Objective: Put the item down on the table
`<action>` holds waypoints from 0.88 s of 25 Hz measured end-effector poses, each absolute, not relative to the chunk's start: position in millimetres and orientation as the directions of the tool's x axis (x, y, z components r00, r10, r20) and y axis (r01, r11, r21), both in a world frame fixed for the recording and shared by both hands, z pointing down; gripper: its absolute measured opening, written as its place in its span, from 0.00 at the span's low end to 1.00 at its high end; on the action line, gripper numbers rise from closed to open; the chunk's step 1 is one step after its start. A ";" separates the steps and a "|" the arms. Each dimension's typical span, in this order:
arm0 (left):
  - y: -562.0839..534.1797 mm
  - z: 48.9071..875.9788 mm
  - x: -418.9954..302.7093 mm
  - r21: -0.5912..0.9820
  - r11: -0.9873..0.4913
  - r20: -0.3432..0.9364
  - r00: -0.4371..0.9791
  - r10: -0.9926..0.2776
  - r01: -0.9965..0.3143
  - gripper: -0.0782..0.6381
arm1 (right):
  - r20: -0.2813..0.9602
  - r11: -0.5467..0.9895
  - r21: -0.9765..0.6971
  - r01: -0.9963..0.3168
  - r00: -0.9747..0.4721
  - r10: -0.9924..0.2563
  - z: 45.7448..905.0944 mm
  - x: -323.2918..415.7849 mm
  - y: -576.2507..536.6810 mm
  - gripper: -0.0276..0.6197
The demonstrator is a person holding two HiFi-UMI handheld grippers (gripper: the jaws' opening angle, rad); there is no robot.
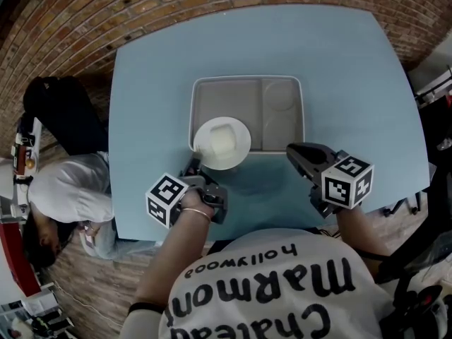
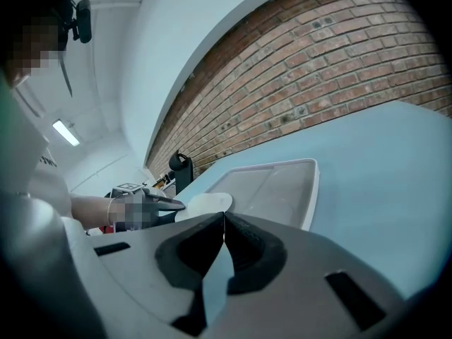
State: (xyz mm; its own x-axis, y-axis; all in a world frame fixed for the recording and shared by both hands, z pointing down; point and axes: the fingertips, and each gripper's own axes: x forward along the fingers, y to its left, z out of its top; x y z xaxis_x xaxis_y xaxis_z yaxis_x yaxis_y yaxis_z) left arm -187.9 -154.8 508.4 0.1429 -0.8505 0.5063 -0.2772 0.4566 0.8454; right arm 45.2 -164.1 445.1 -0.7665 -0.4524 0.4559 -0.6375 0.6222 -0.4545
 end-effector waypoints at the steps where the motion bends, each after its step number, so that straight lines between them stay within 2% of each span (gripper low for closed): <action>1: -153.1 507.7 -189.2 0.844 0.454 0.506 0.140 -0.851 -0.285 0.18 | 0.455 0.624 -0.454 -0.636 -0.768 -0.451 444.8 44.6 -163.6 0.06; 12: -133.7 488.0 -208.6 0.824 0.386 0.461 0.096 -0.882 -0.416 0.18 | 0.461 0.638 -0.441 -0.632 -0.769 -0.443 441.2 47.3 -160.1 0.06; 15: -131.2 460.4 -205.0 0.822 0.263 0.387 0.156 -0.909 -0.506 0.18 | 0.456 0.640 -0.435 -0.633 -0.768 -0.449 436.3 48.4 -158.9 0.06; 18: -129.9 426.8 -187.7 0.818 0.091 0.295 0.278 -0.914 -0.568 0.18 | 0.452 0.641 -0.427 -0.638 -0.765 -0.460 430.8 51.8 -159.2 0.06; 22: -126.8 389.2 -165.1 0.713 -0.103 0.226 0.367 -0.902 -0.693 0.18 | 0.443 0.653 -0.417 -0.633 -0.768 -0.462 426.7 53.2 -156.4 0.06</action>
State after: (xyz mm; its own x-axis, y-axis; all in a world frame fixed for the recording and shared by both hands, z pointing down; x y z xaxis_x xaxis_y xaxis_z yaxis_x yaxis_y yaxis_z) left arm -165.1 -126.8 389.2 0.3672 -0.9023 0.2260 -0.6933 -0.1035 0.7132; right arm 53.2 -156.4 426.7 -0.7684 -0.4616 0.4432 -0.6325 0.6529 -0.4166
